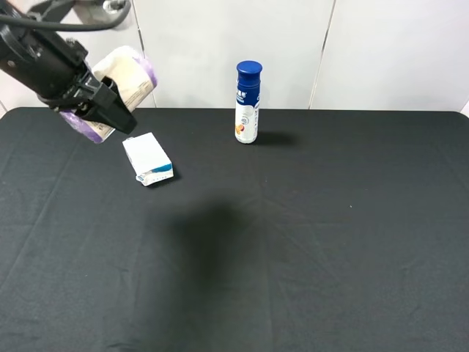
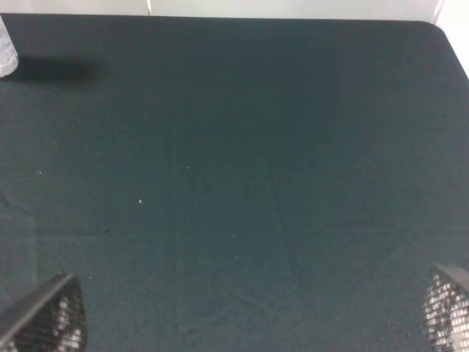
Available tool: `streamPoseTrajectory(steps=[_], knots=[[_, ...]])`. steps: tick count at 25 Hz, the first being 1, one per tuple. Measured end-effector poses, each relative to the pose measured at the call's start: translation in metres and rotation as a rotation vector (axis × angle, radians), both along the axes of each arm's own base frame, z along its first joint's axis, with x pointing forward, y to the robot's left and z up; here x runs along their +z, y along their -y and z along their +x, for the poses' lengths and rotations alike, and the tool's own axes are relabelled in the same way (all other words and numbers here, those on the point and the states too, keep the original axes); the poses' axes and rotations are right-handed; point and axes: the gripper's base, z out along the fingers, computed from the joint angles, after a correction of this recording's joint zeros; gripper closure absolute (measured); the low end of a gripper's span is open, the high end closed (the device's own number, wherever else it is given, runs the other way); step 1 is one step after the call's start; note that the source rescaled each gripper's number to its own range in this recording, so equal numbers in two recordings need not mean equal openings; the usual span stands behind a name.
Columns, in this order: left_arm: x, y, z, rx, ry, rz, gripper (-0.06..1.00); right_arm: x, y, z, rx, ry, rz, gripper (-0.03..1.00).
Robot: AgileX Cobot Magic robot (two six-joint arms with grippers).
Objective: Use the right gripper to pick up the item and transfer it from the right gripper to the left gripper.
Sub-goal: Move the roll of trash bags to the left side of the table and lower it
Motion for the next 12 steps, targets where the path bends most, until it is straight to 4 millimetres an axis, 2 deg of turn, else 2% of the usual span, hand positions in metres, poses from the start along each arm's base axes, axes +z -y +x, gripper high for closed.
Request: streamPoseTrajectory(steps=[7, 12], knots=[[-0.02, -0.016, 0.015, 0.094, -0.079, 0.007, 0.93, 0.0, 0.0, 0.0, 0.0, 0.0, 0.0, -0.03], [-0.035, -0.037, 0.019, 0.214, -0.138, 0.029, 0.93, 0.0, 0.0, 0.0, 0.0, 0.0, 0.0, -0.03]])
